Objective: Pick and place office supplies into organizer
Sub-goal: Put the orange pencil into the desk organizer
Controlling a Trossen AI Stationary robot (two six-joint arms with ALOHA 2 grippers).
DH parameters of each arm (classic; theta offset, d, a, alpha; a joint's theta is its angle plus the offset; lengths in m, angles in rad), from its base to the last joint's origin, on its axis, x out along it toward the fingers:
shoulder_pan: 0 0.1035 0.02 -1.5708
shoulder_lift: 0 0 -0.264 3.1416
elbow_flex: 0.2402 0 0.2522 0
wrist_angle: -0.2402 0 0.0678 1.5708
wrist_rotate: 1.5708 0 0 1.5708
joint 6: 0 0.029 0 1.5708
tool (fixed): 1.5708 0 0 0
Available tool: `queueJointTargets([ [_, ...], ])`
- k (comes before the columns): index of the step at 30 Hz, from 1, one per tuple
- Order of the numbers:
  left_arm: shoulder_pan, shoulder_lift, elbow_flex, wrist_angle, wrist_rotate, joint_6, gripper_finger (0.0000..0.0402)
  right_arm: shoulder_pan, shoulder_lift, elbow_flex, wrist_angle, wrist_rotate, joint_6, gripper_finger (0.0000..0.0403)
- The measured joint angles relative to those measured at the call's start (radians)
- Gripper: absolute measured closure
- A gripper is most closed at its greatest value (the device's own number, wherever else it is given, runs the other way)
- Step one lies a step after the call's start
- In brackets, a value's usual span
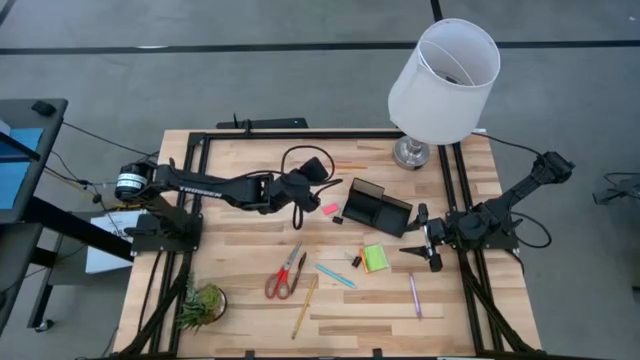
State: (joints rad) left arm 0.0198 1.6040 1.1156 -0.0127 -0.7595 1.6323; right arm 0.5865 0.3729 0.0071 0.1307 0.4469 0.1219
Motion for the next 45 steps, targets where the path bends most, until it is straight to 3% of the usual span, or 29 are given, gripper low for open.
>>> queueJointTargets([
  [15,-0.112,-0.003,0.000,-0.041,-0.031,0.027,0.0401,0.000,0.000,0.000,-0.008,0.000,-0.001,0.0163],
  [31,-0.061,0.000,0.000,-0.142,0.062,0.010,0.0401,0.000,0.000,0.000,-0.008,0.000,0.000,0.0163],
  [45,-0.053,0.000,0.000,-0.090,0.077,0.406,0.0402,0.000,0.000,0.000,-0.008,0.000,-0.002,0.0163],
])
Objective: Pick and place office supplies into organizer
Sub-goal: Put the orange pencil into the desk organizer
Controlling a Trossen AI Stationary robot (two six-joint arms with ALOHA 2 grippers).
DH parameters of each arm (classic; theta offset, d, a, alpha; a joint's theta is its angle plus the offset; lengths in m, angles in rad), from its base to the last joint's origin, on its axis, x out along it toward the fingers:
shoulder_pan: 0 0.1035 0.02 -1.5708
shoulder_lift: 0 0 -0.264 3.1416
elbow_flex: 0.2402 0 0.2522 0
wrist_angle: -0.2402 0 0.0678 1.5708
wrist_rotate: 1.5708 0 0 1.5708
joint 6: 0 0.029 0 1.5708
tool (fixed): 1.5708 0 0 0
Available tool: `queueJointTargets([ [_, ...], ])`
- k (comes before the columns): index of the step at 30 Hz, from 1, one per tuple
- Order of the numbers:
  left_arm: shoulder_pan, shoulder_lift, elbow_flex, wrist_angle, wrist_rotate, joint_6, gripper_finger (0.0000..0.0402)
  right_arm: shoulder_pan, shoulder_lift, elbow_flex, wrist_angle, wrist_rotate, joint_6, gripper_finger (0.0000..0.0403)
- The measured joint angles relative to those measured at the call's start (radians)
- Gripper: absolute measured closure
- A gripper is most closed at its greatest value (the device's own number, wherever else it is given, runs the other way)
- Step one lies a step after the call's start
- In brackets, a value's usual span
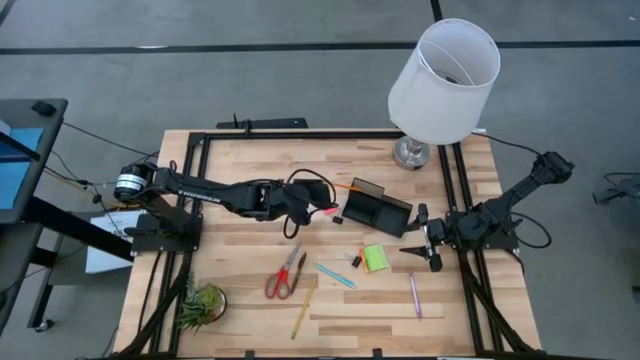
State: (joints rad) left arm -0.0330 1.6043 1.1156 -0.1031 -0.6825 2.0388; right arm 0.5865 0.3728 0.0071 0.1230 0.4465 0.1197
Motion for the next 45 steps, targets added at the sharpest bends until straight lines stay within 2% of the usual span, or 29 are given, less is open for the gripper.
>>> queueJointTargets([
  [6,0.002,0.000,0.000,0.113,0.073,0.125,0.0401,0.000,0.000,0.000,0.000,0.003,-0.049,0.0163],
  [10,0.005,0.000,0.000,0.114,0.130,0.172,0.0401,0.000,0.000,0.000,0.000,0.004,-0.050,0.0163],
  [16,0.017,0.066,0.002,0.205,0.087,0.319,0.0401,0.000,0.000,0.000,0.001,0.004,-0.051,0.0163],
  [23,0.037,0.219,0.124,0.239,0.029,0.341,0.0401,0.000,0.000,0.000,-0.002,0.004,-0.052,0.0163],
  [28,0.037,0.285,0.200,0.244,0.012,0.346,0.0401,0.000,0.000,0.000,-0.018,0.004,-0.052,0.0163],
  [36,0.037,0.301,0.224,0.198,0.052,0.321,0.0391,0.000,0.000,0.000,-0.018,0.001,-0.050,0.0163],
  [45,0.037,0.301,0.224,0.196,0.081,0.226,0.0349,0.000,0.000,0.000,-0.018,0.001,-0.050,0.0163],
])
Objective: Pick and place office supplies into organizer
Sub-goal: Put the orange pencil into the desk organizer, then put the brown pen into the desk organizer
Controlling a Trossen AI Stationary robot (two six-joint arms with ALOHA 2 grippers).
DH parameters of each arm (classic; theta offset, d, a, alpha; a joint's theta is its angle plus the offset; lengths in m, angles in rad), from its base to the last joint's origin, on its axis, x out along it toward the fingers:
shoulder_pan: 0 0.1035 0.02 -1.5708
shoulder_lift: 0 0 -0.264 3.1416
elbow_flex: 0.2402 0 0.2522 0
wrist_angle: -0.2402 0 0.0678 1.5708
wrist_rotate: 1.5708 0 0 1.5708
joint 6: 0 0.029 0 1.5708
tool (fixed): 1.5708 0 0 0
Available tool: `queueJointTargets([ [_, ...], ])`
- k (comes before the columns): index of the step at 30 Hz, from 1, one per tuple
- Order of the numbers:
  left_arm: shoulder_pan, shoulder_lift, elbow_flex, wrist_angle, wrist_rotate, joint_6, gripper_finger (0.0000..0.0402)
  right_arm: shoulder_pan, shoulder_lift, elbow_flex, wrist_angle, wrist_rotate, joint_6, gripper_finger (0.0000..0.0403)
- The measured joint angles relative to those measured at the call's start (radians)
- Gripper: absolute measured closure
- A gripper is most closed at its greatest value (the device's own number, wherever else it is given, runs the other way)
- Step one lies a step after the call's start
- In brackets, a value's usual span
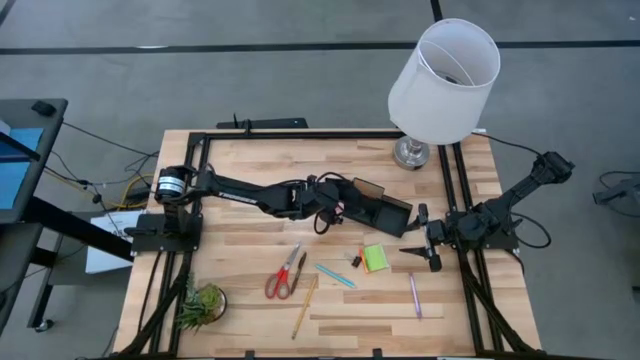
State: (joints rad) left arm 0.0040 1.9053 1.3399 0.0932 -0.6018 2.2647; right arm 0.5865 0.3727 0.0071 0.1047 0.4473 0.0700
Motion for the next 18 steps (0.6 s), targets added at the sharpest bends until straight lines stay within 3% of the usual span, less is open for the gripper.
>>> queueJointTargets([
  [10,-0.004,0.000,0.000,0.011,-0.019,-0.169,0.0300,0.000,0.000,0.000,0.000,0.000,0.000,0.0163],
  [18,-0.060,-0.035,0.001,0.156,-0.364,-0.414,0.0302,0.000,0.000,0.000,0.000,0.000,0.000,0.0163],
])
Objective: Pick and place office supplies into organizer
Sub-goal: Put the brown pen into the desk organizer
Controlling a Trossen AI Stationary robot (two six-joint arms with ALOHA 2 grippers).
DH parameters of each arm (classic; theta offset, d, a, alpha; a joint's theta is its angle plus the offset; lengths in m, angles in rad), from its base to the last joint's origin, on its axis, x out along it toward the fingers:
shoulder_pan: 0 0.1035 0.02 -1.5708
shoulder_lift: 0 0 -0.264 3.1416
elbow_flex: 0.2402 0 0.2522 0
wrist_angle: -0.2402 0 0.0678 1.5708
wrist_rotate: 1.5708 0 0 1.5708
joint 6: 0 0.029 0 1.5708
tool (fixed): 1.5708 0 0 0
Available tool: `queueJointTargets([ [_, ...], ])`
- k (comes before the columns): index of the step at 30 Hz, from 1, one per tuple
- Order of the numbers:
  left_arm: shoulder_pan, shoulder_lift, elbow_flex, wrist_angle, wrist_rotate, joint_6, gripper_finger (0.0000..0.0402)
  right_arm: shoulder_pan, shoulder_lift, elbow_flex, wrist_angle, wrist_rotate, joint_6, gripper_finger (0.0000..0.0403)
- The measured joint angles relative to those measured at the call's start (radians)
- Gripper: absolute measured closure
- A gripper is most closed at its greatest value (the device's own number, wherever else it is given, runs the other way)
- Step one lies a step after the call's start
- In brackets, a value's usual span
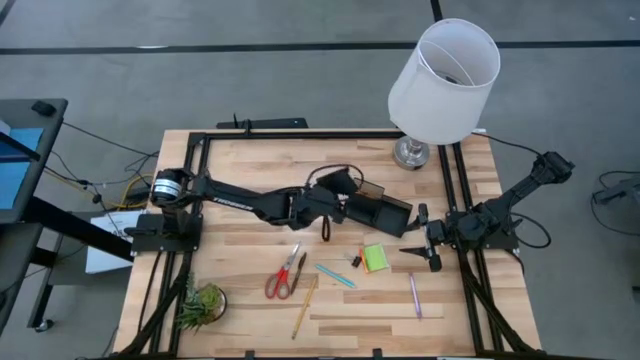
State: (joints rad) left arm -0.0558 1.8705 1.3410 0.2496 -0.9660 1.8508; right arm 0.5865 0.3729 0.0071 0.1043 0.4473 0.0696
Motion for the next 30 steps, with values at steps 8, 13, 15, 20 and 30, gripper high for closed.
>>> queueJointTargets([
  [8,0.001,-0.254,0.005,-0.261,-0.078,-0.453,0.0319,0.000,0.000,0.000,0.001,0.000,-0.002,0.0163],
  [13,0.001,-0.437,0.005,-0.696,0.039,-1.017,0.0319,0.000,0.000,0.000,0.004,0.001,-0.069,0.0163],
  [15,0.004,-0.493,0.005,-0.846,0.169,-1.243,0.0319,0.000,0.000,0.000,0.008,0.001,-0.096,0.0163],
  [20,0.008,-0.569,0.005,-1.068,0.485,-1.740,0.0319,0.000,0.000,0.000,0.007,0.003,-0.107,0.0163],
  [30,-0.033,-0.501,-0.005,-1.314,0.741,-2.132,0.0319,0.000,0.000,0.000,0.015,0.003,-0.208,0.0163],
])
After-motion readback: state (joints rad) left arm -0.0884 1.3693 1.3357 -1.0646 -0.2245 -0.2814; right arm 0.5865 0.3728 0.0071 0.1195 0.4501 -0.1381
